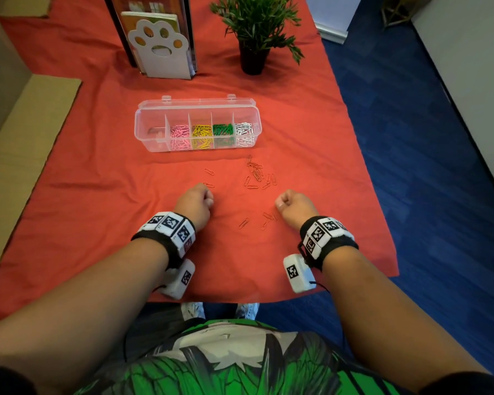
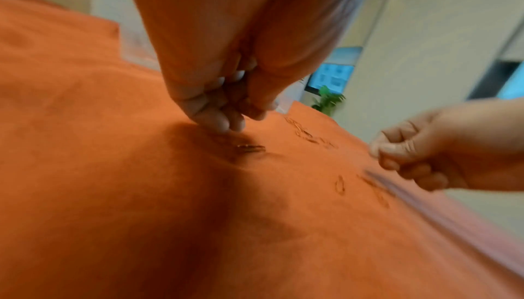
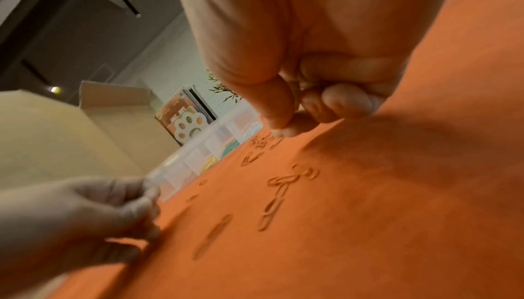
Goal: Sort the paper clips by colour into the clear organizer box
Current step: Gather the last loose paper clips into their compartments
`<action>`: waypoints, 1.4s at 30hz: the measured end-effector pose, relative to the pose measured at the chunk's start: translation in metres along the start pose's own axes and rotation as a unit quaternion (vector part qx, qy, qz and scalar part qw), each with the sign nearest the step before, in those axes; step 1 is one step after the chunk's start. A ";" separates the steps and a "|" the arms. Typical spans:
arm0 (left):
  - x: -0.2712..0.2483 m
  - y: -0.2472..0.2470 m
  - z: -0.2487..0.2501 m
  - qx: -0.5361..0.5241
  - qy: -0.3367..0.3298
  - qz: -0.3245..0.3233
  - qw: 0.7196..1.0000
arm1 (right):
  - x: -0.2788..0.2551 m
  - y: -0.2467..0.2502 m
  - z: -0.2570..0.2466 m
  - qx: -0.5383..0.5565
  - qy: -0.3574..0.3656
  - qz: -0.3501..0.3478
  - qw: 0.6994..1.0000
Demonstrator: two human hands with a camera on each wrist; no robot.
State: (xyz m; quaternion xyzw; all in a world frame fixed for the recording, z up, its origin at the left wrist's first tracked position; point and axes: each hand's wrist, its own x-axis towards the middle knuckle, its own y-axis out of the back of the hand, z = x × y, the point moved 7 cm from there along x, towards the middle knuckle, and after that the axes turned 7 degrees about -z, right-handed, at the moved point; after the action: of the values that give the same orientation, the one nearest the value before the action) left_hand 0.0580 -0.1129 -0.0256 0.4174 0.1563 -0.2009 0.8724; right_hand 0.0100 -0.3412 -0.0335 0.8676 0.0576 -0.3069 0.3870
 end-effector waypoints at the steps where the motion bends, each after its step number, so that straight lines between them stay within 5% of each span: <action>1: 0.002 -0.001 -0.005 -0.049 0.020 -0.004 0.999 | -0.001 0.000 -0.002 -0.038 0.009 -0.002 0.999; 5: 0.006 -0.006 -0.015 -0.149 0.064 -0.040 0.986 | -0.008 -0.015 -0.008 -0.219 0.039 -0.008 0.975; 9: 0.003 -0.004 -0.003 0.052 0.016 -0.033 0.998 | -0.013 -0.022 -0.018 -0.288 0.066 0.023 0.955; 13: -0.001 -0.010 -0.003 0.219 -0.022 -0.039 0.975 | -0.007 -0.017 -0.017 -0.241 0.034 -0.005 0.970; 21: -0.004 -0.015 0.000 0.260 -0.009 -0.050 0.964 | -0.011 -0.032 -0.034 -0.281 0.085 0.006 0.956; 24: -0.005 -0.008 -0.002 0.151 0.019 -0.034 0.988 | -0.009 -0.035 -0.036 -0.290 0.076 -0.005 0.954; 27: -0.005 -0.015 -0.006 -0.054 0.065 -0.084 0.993 | -0.006 -0.026 -0.033 -0.240 0.042 -0.016 0.970; 30: -0.010 -0.028 -0.004 -0.311 0.125 -0.129 0.933 | -0.003 -0.013 -0.028 -0.143 0.006 -0.051 0.988; 32: -0.016 -0.033 -0.002 -0.419 0.168 -0.154 0.879 | -0.001 -0.014 -0.018 0.040 -0.016 -0.087 0.995; 36: -0.023 -0.040 0.004 -0.532 0.209 -0.195 0.797 | -0.010 -0.023 -0.001 0.370 -0.057 -0.092 0.923; 38: -0.020 -0.046 0.007 -0.496 0.207 -0.184 0.823 | -0.017 -0.028 0.001 0.488 -0.076 -0.109 0.863; 40: -0.011 -0.048 0.009 -0.345 0.159 -0.154 0.912 | -0.020 -0.032 0.004 0.532 -0.118 -0.117 0.831; 42: -0.004 -0.048 0.015 -0.166 0.078 -0.113 0.976 | -0.017 -0.033 0.005 0.419 -0.150 -0.105 0.889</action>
State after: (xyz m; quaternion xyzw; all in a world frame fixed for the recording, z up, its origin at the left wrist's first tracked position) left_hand 0.0333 -0.1515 -0.0463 0.2606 0.3015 -0.2364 0.8862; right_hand -0.0176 -0.3200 -0.0470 0.8818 -0.0441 -0.4675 -0.0433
